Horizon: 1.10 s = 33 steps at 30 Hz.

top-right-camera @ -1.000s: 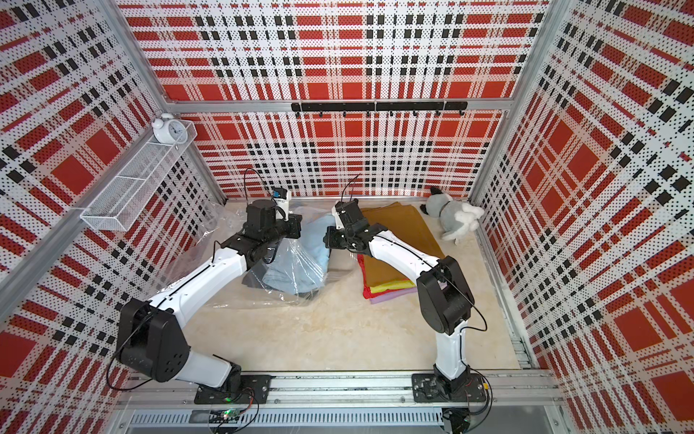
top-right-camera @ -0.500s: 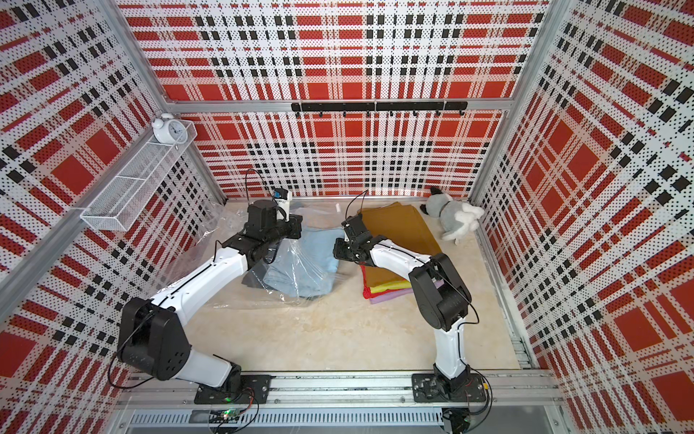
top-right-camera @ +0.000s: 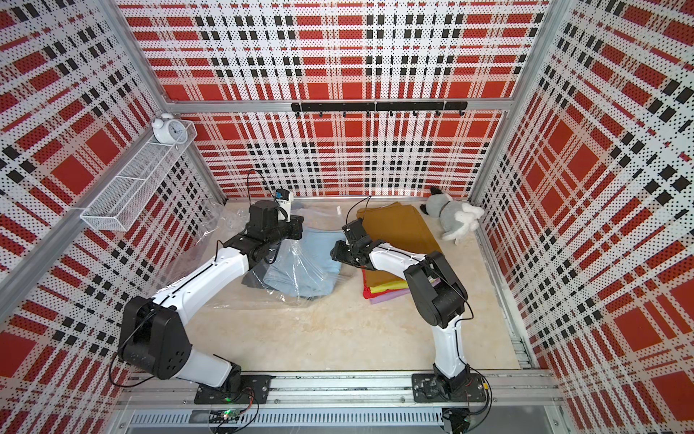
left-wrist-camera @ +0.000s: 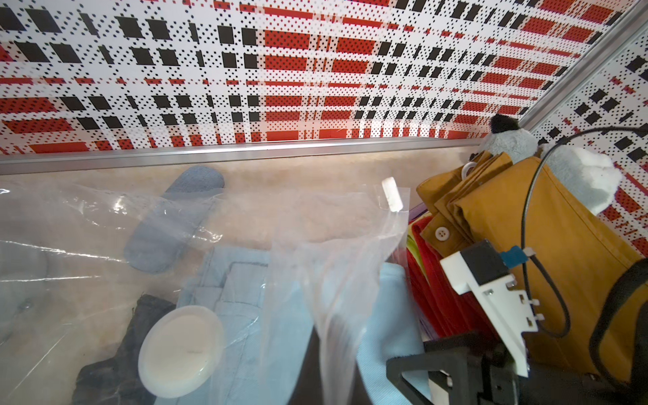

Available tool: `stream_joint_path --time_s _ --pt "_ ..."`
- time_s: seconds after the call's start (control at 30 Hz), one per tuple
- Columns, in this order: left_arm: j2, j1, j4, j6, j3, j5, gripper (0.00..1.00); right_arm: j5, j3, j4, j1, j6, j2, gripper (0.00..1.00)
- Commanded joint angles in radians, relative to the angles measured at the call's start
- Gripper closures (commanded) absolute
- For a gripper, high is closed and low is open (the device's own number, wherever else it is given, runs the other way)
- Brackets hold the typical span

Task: Take the trousers out of the vacuum bag
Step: Take out the trousers from the vacuum bag.

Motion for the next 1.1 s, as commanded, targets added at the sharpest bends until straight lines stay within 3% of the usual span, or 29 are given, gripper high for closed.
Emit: stream_joint_path --time_s 0.0,0.47,0.73,0.83,1.07 --pt "0.003 -0.006 0.030 0.014 -0.011 -0.008 1.00 -0.022 -0.041 0.059 0.007 0.045 0.031 0.48" --pt "0.009 -0.011 0.030 0.015 -0.010 -0.009 1.00 -0.124 -0.093 0.242 0.019 0.159 0.106 0.43" --pt "0.008 -0.011 0.030 0.015 -0.012 -0.011 1.00 -0.183 -0.104 0.368 0.024 0.218 0.136 0.49" --pt "0.006 -0.011 0.030 0.015 -0.012 -0.014 1.00 -0.206 -0.104 0.409 0.025 0.233 0.145 0.60" --pt "0.007 -0.011 0.030 0.016 -0.012 -0.014 1.00 -0.209 -0.102 0.418 0.033 0.196 0.117 0.99"
